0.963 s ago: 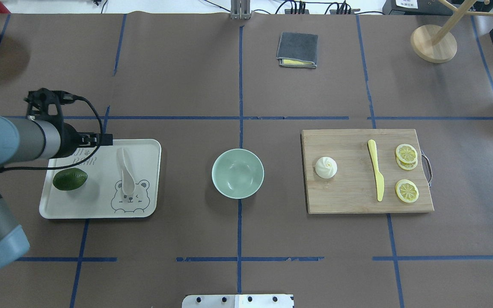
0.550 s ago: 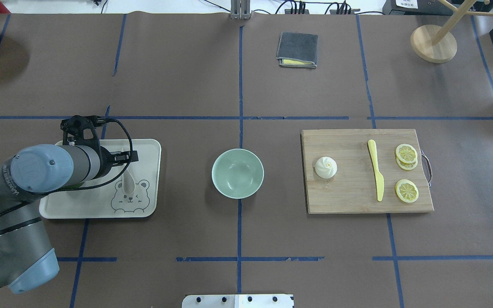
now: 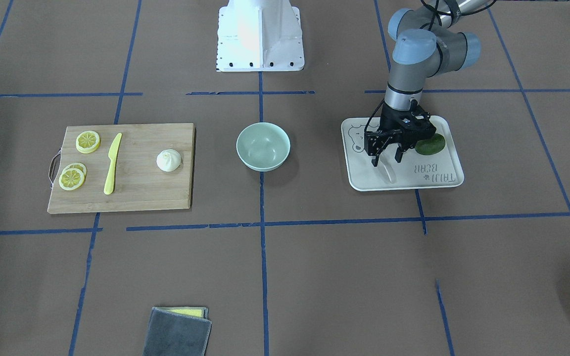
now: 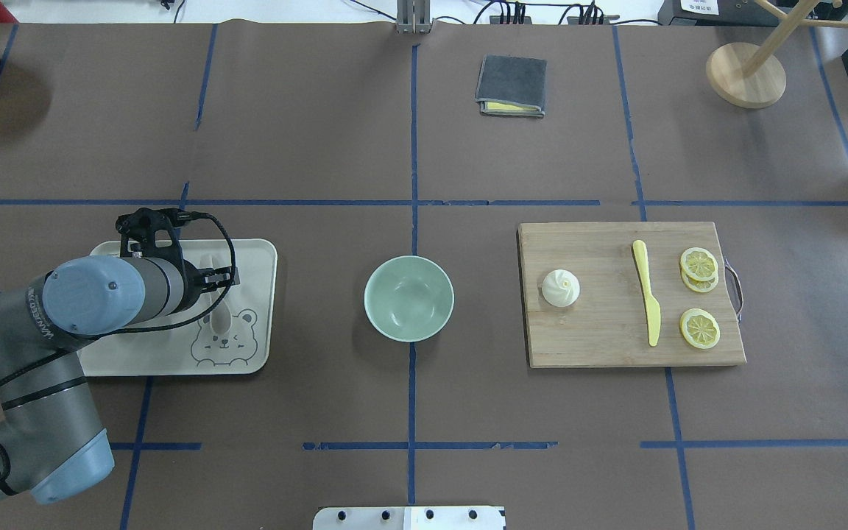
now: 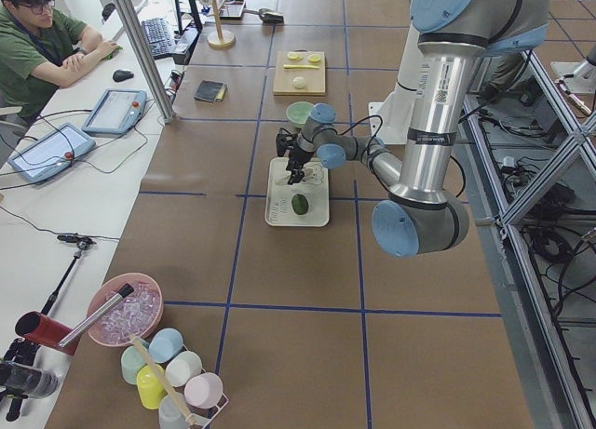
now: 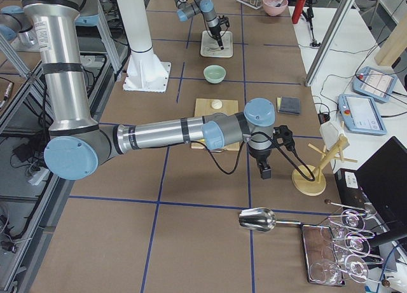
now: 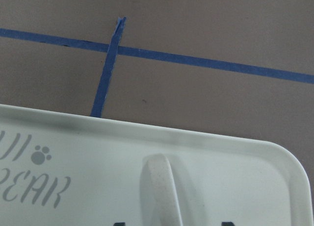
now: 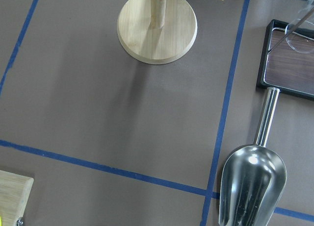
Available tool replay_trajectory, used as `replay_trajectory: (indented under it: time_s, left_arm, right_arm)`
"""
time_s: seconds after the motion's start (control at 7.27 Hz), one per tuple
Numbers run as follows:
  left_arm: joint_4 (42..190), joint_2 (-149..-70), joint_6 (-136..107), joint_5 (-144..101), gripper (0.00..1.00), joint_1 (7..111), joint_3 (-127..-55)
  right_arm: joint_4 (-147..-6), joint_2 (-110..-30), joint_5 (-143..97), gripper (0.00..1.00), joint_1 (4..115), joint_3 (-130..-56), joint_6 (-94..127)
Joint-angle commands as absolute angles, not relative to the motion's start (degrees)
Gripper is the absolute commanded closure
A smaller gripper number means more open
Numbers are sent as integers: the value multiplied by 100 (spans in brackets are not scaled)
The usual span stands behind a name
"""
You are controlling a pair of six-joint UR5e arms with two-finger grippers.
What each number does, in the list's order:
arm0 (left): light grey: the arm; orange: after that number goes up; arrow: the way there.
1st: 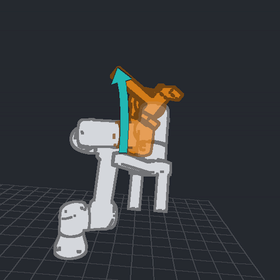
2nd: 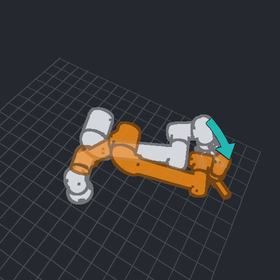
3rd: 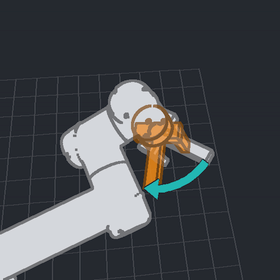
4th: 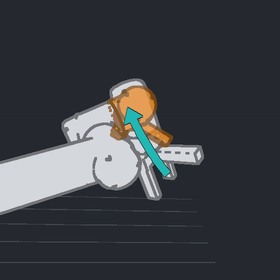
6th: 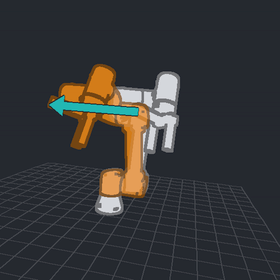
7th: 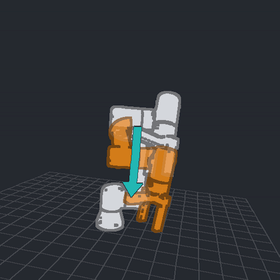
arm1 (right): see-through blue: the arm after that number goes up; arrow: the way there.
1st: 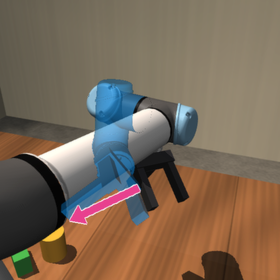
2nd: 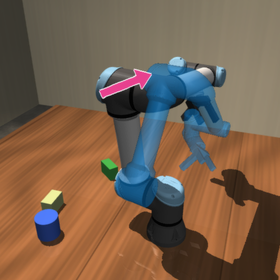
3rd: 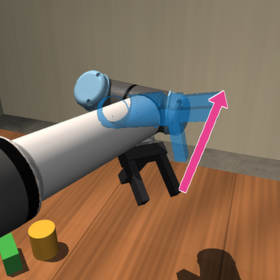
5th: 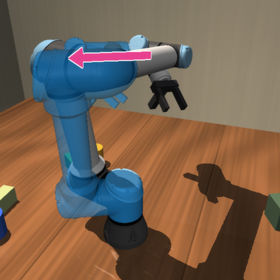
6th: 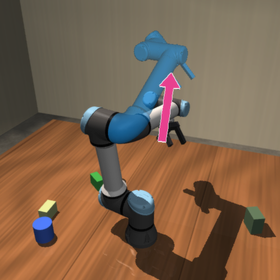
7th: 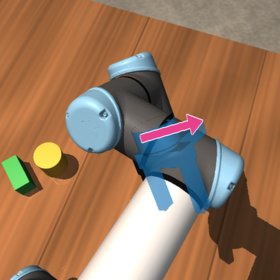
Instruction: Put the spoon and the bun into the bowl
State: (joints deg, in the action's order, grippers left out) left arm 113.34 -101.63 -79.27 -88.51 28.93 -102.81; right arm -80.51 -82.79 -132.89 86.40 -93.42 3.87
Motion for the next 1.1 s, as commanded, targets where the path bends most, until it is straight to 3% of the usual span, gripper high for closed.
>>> replay_trajectory:
  time_s: [0.0, 0.14, 0.28, 0.41, 0.96]
  left_arm:
    - [11329, -10266, -7928, -8842, 33, 2892, -10143]
    - [11329, -10266, -7928, -8850, 43, 2892, -10143]
    - [11329, -10257, -7928, -8851, 79, 2892, -10143]
    - [11329, -10248, -7928, -8851, 100, 2892, -10151]
    - [11312, -10274, -7884, -8859, 100, 2918, -10308]
  right_arm:
    - [-8051, -8279, -13289, 0, 8640, -9343, 387]
    - [-8051, -8279, -13289, 0, 8640, -9343, 387]
    - [-8051, -8279, -13289, 0, 8640, -9343, 387]
    - [-8051, -8279, -13289, 0, 8640, -9343, 387]
    - [-8051, -8279, -13289, 0, 8640, -9352, 387]
